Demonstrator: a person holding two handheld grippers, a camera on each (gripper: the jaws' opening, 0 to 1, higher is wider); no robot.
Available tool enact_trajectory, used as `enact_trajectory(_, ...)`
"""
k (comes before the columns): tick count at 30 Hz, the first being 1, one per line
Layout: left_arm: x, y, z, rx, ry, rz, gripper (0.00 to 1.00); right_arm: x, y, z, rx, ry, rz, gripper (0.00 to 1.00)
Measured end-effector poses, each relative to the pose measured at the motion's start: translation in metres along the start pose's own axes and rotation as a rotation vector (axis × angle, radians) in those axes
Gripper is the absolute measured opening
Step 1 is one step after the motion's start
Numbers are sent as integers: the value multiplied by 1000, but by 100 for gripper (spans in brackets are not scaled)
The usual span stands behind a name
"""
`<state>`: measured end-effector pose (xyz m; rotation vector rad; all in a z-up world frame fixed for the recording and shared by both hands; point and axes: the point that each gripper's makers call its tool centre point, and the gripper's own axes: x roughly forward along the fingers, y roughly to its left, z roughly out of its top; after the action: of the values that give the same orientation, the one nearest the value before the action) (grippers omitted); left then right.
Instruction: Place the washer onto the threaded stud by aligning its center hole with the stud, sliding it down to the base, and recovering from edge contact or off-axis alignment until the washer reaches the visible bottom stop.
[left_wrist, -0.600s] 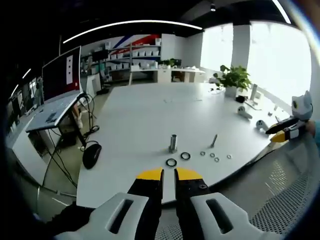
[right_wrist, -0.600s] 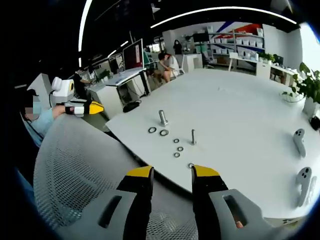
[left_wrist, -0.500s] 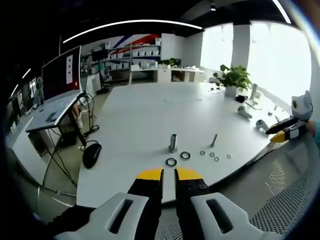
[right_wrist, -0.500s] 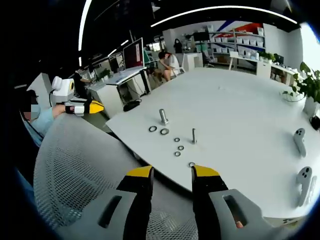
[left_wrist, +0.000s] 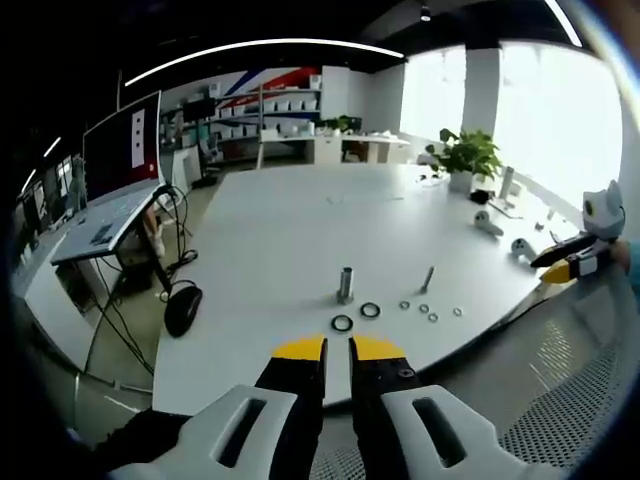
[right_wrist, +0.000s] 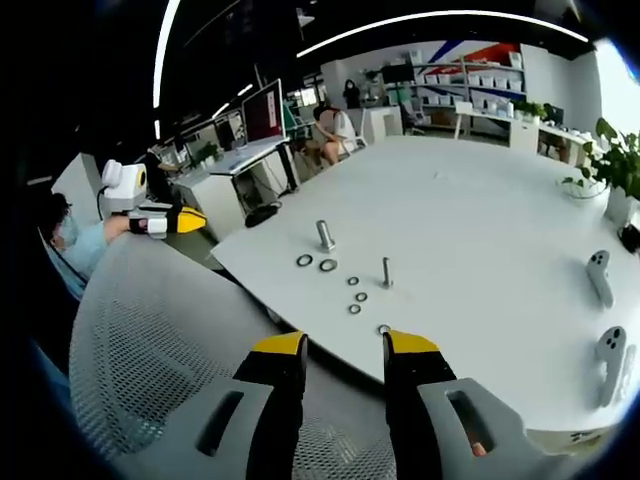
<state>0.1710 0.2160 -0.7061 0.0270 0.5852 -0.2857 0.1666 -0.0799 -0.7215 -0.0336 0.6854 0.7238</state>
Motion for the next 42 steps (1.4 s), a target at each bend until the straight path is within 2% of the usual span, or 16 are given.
enact_trajectory(22,-1,1,2,-14,-9,7,7,0,0,-2,32,0,3,32)
enact_trajectory(35,0,-1,-1,-37,2,-14,5,1,-1,-4,37,12,-2,32)
enact_trajectory(42,-1,1,2,-41,-14,0,7,1,-1,-4,36,19,1,32)
